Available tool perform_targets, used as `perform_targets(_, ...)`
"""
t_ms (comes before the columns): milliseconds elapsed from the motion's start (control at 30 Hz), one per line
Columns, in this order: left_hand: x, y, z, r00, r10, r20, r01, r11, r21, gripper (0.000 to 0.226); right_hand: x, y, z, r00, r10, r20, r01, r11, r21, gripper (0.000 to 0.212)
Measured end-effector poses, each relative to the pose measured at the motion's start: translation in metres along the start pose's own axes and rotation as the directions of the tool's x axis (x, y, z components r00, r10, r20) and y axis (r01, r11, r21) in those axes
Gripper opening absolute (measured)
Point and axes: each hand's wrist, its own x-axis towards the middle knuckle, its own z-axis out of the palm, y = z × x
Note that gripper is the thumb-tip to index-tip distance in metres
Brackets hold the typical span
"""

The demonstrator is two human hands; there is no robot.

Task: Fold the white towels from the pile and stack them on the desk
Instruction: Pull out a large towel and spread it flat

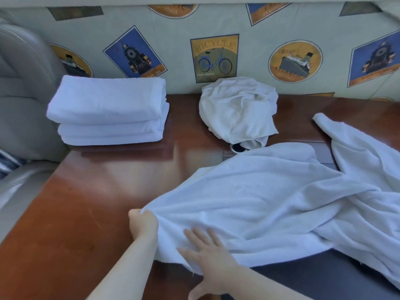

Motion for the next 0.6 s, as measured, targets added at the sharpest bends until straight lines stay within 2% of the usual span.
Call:
perform_targets(67, 0.011, 0.0, -0.012, 0.997, -0.067, -0.038, 0.065, 0.996, -0.055, 0.012, 0.015, -0.018, 0.005, 0.998, -0.037, -0.053, 0.037, 0.999, 0.007, 0.072)
perform_targets(133, 0.019, 0.002, -0.018, 0.997, -0.043, -0.067, 0.046, 0.998, 0.038, 0.019, 0.024, -0.031, 0.003, 0.983, -0.044, -0.18, 0.059, 0.995, 0.076, 0.036)
perform_targets(200, 0.021, 0.008, -0.019, 0.989, 0.102, -0.107, -0.079, 0.976, 0.201, 0.031, 0.03, -0.036, -0.005, 0.978, 0.029, -0.204, 0.014, 0.979, 0.203, 0.026)
perform_targets(267, 0.014, 0.018, -0.012, 0.932, 0.36, -0.049, -0.335, 0.903, 0.269, 0.038, 0.031, -0.034, -0.022, 0.987, 0.146, -0.064, -0.107, 0.905, 0.412, 0.025)
perform_targets(333, 0.0, 0.027, 0.004, 0.799, 0.589, 0.124, -0.6, 0.76, 0.249, 0.039, 0.03, -0.028, -0.037, 0.976, 0.172, 0.132, -0.217, 0.771, 0.598, 0.008)
perform_targets(400, -0.014, 0.034, 0.023, 0.633, 0.702, 0.326, -0.771, 0.61, 0.183, 0.039, 0.025, -0.023, -0.051, 0.95, 0.134, 0.281, -0.285, 0.736, 0.614, 0.017)
perform_targets(467, -0.026, 0.039, 0.04, 0.46, 0.721, 0.519, -0.867, 0.491, 0.086, 0.041, 0.022, -0.019, -0.056, 0.906, 0.123, 0.404, -0.357, 0.735, 0.577, 0.005)
perform_targets(567, -0.037, 0.038, 0.067, 0.223, 0.642, 0.733, -0.948, 0.317, 0.011, 0.045, 0.02, -0.014, -0.051, 0.797, 0.093, 0.597, -0.468, 0.72, 0.512, 0.021)
perform_targets(600, -0.038, 0.036, 0.076, 0.17, 0.613, 0.772, -0.969, 0.246, 0.018, 0.045, 0.019, -0.013, -0.049, 0.753, 0.107, 0.65, -0.506, 0.726, 0.466, 0.028)
